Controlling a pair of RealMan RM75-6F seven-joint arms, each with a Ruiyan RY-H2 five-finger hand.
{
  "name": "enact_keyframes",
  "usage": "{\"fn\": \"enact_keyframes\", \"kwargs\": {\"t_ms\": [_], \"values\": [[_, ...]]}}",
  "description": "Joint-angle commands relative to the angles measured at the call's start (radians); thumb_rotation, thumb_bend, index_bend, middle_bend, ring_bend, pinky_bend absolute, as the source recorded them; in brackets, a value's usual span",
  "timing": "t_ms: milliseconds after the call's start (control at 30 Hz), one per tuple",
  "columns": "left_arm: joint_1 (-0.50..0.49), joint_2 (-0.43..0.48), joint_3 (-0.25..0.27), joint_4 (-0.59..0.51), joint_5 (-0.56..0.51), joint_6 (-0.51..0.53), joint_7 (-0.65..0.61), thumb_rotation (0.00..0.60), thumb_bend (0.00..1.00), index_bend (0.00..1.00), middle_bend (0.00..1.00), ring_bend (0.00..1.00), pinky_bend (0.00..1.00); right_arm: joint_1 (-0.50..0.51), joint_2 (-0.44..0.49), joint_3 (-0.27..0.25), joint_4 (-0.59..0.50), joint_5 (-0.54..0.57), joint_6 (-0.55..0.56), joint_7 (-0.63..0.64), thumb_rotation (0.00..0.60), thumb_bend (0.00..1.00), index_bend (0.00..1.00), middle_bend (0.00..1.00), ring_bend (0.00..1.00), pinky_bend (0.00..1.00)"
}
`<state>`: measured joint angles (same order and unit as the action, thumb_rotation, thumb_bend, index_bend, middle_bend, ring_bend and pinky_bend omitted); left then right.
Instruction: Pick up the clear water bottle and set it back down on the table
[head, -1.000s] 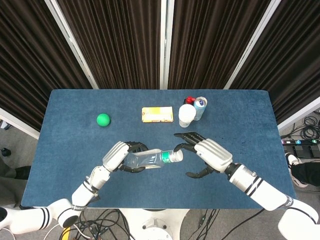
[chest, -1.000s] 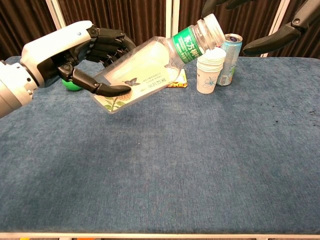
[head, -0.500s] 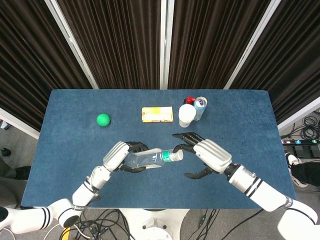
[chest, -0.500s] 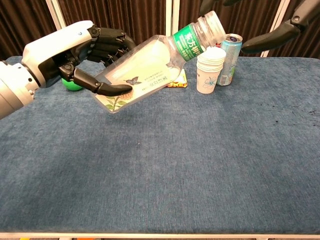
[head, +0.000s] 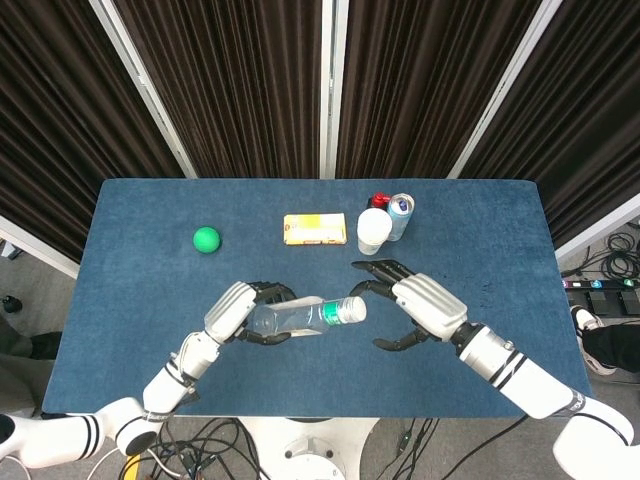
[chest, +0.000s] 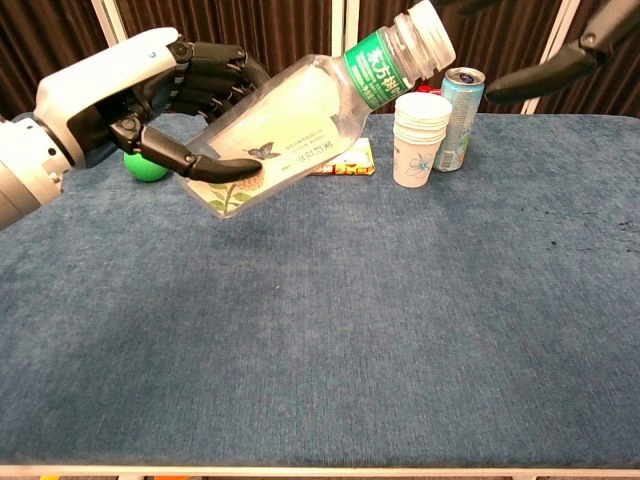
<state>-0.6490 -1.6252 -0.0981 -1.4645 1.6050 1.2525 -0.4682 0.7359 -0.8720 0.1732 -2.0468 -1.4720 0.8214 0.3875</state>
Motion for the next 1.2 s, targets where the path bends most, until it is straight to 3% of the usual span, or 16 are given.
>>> {"fn": "enact_keyframes", "kwargs": {"t_ms": [33, 1200], "values": [[-0.001, -0.001, 0.001, 0.0, 0.0, -0.001, 0.002, 0.6, 0.38, 0.55, 0.53, 0.47, 0.52, 0.002, -0.001, -0.002, 0.0, 0.001, -0.005, -0.003, 0.593, 0.12, 0.25, 0.04, 0.0, 0.0], [-0.008, -0.004, 0.005, 0.004, -0.001, -0.008, 0.002, 0.6, 0.38, 0.55, 0.53, 0.47, 0.52, -0.009, -0.002, -0.002, -0.005, -0.031, 0.043, 0.007, 0.592, 0.12, 0.24, 0.04, 0.0, 0.0]]}}
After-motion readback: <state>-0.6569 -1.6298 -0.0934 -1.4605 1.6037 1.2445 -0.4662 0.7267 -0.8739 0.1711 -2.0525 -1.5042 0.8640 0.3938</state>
